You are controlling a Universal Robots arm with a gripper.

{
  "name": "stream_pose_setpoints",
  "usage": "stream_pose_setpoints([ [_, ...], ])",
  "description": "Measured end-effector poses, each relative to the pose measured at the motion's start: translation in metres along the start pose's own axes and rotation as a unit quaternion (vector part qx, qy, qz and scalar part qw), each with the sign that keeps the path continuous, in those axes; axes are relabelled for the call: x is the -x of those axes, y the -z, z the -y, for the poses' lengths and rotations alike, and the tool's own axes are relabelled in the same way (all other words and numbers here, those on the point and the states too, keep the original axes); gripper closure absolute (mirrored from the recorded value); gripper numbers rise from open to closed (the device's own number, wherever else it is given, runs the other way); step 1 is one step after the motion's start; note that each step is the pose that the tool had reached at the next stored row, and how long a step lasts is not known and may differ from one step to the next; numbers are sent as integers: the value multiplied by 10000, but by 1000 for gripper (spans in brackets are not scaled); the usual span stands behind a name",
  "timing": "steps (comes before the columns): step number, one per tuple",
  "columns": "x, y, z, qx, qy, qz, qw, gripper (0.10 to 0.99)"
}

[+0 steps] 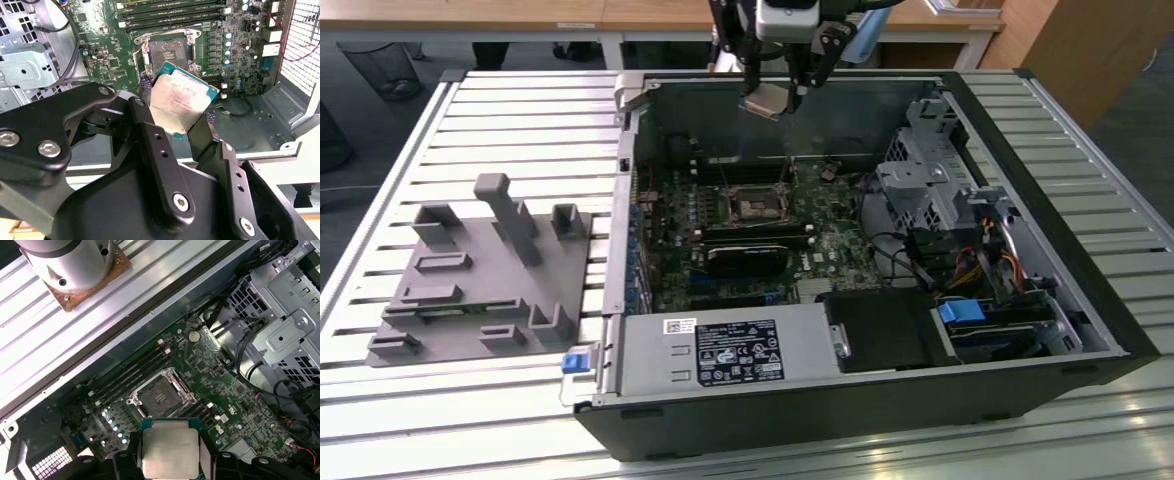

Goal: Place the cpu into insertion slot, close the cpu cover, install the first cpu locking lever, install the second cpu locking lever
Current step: 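Place the cpu into insertion slot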

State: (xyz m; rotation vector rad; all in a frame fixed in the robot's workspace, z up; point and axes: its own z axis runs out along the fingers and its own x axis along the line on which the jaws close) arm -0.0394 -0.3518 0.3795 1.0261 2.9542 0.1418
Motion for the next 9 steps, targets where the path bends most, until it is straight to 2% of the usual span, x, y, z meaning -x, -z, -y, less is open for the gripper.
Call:
stream_pose_setpoints([
  [9,0,0,0,2,-96,9,10000,545],
])
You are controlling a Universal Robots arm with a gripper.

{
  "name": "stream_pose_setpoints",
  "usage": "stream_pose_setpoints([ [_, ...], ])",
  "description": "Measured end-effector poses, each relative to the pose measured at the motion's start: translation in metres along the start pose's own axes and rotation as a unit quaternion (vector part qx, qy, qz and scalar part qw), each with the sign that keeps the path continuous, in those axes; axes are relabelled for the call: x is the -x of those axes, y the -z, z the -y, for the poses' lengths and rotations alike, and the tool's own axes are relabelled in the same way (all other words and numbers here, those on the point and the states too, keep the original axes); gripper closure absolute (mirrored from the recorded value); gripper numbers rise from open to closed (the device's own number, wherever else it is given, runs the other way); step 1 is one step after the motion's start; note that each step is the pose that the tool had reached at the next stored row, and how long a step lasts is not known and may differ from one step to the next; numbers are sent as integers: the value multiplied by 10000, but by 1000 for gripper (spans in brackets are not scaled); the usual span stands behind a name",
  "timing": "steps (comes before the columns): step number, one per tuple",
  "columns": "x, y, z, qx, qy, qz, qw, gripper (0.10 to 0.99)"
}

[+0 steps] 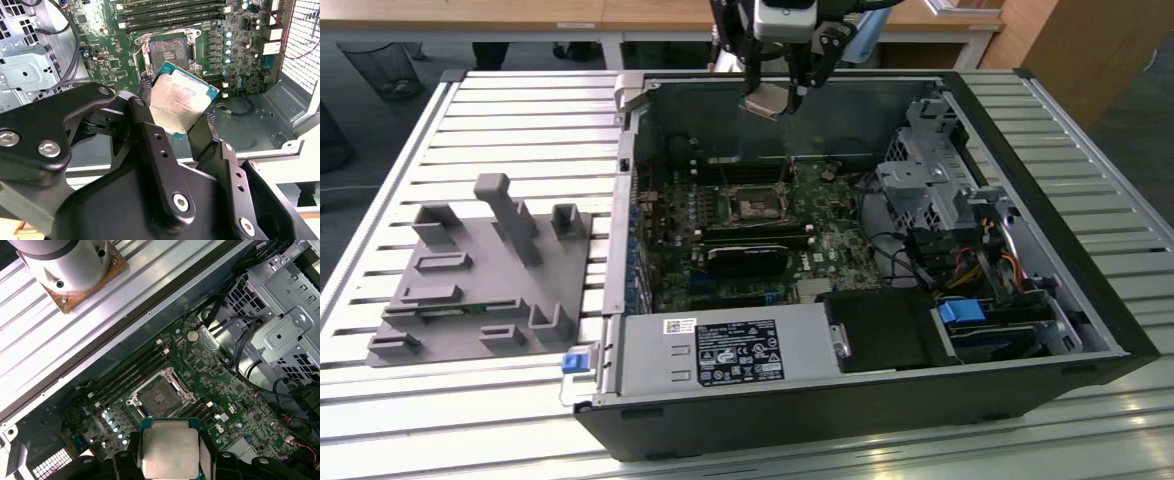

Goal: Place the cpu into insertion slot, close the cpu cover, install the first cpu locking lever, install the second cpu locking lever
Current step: 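Place the cpu into insertion slot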

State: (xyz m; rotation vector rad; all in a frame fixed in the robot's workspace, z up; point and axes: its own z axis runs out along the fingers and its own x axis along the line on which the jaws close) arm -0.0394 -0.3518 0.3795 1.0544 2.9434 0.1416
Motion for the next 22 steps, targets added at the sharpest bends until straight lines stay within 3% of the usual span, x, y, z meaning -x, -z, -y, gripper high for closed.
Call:
stream_pose_setpoints([
  [22,0,0,0,5,-226,20,9997,545],
])
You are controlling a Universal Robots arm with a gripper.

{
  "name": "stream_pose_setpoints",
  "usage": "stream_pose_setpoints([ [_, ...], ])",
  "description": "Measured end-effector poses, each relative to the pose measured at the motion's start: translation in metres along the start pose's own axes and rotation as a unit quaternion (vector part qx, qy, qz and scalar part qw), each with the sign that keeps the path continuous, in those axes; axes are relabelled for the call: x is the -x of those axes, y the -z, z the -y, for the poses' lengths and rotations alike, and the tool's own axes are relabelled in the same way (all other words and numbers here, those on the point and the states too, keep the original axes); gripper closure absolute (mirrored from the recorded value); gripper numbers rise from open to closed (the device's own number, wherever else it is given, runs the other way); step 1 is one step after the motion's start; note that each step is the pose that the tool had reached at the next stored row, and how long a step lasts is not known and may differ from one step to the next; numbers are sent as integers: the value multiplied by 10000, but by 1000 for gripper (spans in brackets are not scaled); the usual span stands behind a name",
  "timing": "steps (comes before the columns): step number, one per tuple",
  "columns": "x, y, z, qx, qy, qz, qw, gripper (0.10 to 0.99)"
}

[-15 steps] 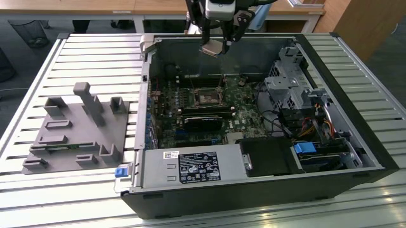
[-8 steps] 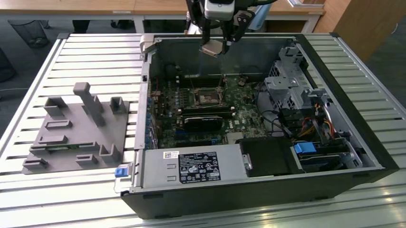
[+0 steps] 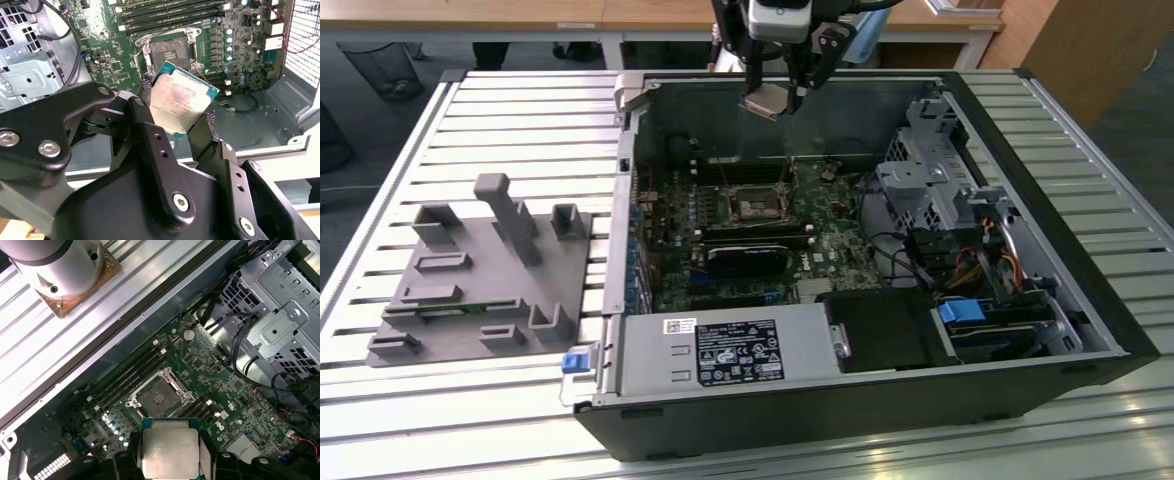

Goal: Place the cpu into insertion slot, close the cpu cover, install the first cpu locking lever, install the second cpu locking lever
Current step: 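Place the cpu into insertion slot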

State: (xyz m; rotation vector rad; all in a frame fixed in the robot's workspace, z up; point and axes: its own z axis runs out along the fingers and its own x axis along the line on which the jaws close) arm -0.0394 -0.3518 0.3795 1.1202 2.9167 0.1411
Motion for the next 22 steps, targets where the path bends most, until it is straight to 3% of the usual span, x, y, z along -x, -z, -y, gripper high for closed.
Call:
stream_pose_setpoints([
  [22,0,0,0,5,-245,22,9997,545],
])
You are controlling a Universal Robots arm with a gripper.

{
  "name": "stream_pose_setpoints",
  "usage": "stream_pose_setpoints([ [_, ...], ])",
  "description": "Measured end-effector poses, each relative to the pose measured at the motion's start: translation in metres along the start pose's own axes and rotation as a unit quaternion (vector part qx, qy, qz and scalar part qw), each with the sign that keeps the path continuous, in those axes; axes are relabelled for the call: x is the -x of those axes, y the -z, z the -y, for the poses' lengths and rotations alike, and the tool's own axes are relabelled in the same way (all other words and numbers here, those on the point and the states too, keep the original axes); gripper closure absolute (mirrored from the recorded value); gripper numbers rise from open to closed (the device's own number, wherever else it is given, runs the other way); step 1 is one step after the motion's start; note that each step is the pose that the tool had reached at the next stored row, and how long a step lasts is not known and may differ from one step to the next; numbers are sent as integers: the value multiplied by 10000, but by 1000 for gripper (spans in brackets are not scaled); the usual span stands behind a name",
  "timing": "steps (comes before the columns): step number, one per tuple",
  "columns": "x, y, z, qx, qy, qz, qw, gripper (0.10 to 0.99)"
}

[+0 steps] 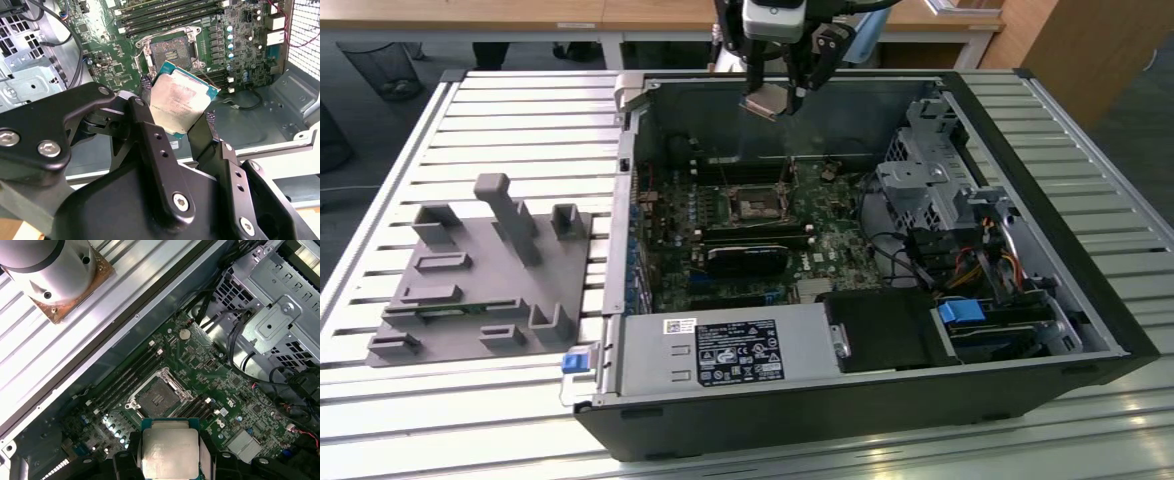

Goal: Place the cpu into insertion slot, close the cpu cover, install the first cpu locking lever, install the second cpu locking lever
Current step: 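Place the cpu into insertion slot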

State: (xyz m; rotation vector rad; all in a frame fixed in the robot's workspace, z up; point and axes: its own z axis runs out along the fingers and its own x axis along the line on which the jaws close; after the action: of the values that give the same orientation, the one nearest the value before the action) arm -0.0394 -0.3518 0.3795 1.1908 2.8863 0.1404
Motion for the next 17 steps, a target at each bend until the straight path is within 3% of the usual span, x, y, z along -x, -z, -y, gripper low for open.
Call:
stream_pose_setpoints([
  [17,0,0,0,3,-167,15,9999,545],
])
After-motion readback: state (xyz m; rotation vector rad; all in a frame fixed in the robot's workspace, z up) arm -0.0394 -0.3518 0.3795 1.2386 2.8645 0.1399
